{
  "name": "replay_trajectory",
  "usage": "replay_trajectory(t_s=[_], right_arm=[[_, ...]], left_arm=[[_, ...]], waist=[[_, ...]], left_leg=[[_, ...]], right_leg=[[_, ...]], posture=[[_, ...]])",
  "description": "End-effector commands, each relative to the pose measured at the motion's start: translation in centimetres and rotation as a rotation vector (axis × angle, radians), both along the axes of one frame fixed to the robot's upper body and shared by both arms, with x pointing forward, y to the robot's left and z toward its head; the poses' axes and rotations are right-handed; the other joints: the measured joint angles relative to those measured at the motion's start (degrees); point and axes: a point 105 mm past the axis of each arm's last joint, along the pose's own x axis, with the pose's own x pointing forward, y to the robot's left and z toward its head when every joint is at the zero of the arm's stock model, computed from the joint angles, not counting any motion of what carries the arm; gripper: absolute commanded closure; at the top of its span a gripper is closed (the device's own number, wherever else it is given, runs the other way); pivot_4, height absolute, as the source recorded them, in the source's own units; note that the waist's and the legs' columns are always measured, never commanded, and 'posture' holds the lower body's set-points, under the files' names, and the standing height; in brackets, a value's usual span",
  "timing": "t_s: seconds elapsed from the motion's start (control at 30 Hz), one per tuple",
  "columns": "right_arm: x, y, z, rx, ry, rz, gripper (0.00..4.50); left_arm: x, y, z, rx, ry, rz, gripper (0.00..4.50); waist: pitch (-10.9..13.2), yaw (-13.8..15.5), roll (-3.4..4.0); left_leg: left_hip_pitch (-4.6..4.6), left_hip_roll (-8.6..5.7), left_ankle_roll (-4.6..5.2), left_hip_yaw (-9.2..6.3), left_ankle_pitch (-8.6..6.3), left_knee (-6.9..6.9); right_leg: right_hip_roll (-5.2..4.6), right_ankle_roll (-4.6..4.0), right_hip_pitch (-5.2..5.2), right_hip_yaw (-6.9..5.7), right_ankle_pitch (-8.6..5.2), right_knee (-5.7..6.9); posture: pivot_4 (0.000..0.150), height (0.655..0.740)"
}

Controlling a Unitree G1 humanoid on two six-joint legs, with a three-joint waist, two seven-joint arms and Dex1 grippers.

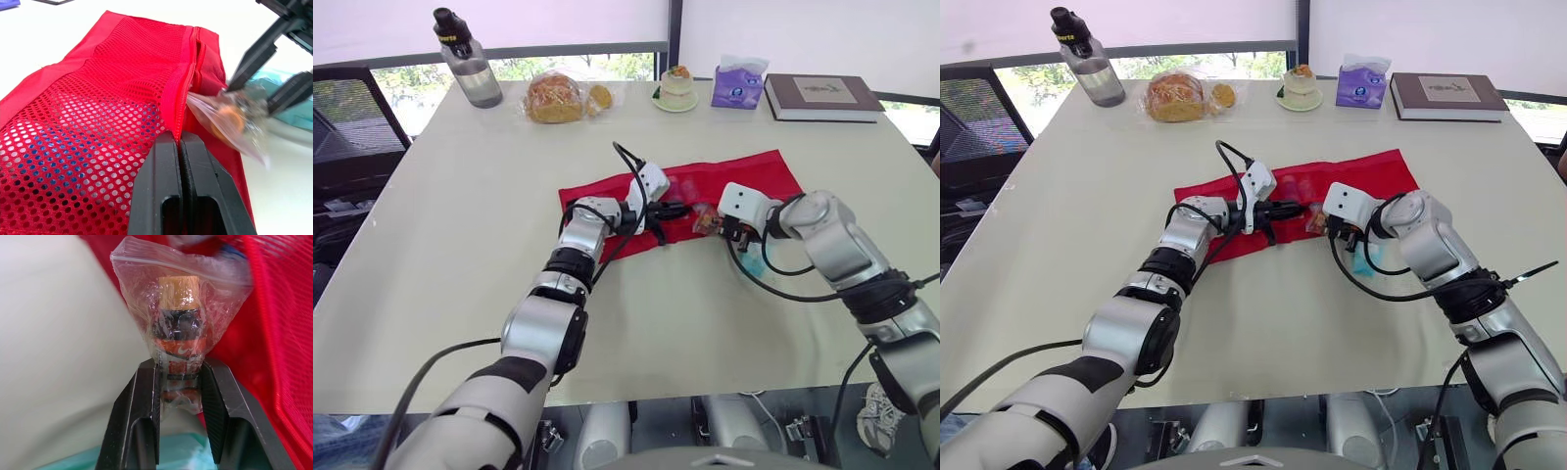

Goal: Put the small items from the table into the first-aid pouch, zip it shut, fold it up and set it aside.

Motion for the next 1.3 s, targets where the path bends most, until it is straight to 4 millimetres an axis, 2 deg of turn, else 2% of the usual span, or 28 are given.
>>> replay_trajectory(t_s=[0.03, 0.3, 0.57, 0.77, 1.0, 1.3], right_arm=[[1.4, -0.8, 1.6, 0.065, -0.053, -0.127, 3.84], [2.6, 0.0, 2.0, 0.175, -0.064, -0.253, 3.84], [2.0, 2.3, 0.1, 0.172, 0.004, -0.251, 3.84], [1.1, 2.1, -1.0, 0.105, 0.049, -0.206, 3.84], [1.4, 1.6, -1.2, 0.103, 0.066, -0.232, 3.84], [2.8, 2.0, -0.9, 0.193, 0.041, -0.301, 3.84]], left_arm=[[-0.7, -1.2, 0.9, -0.026, -0.03, -0.061, 4.5], [-1.2, -1.8, 0.6, -0.021, -0.026, -0.088, 4.5], [-1.8, -2.5, 0.5, -0.03, -0.022, -0.116, 4.5], [-1.6, -2.7, 1.0, -0.067, -0.026, -0.097, 4.5], [-2.1, -2.9, 1.2, -0.094, -0.032, -0.127, 4.5], [-3.0, -3.0, 0.4, -0.078, -0.028, -0.162, 4.5]], waist=[[0.0, -0.01, 0.0], [0.0, -0.07, 0.0], [-0.03, -0.47, 0.02], [-0.05, -0.48, 0.02], [-0.05, -0.37, 0.02], [-0.17, -0.57, 0.0]], left_leg=[[0.0, 0.0, 0.0, 0.0, 0.0, 0.0], [-0.01, 0.0, 0.0, 0.0, 0.0, -0.02], [0.04, 0.0, 0.0, -0.01, 0.0, -0.01], [0.05, 0.0, 0.0, -0.01, 0.0, 0.0], [0.03, 0.0, 0.0, -0.01, 0.0, 0.0], [0.11, 0.0, 0.01, -0.01, 0.0, 0.0]], right_leg=[[0.0, 0.0, 0.0, 0.0, 0.0, 0.0], [0.0, 0.0, 0.0, 0.0, 0.0, -0.02], [0.0, 0.0, 0.01, 0.01, 0.0, 0.03], [0.01, 0.0, 0.02, 0.01, 0.0, 0.03], [0.0, 0.0, 0.02, 0.01, 0.0, 0.0], [0.01, 0.0, 0.06, 0.02, 0.0, 0.03]], posture=[[0.15, 0.7387], [0.15, 0.7387], [0.15, 0.7387], [0.15, 0.7387], [0.15, 0.7387], [0.15, 0.7387]])
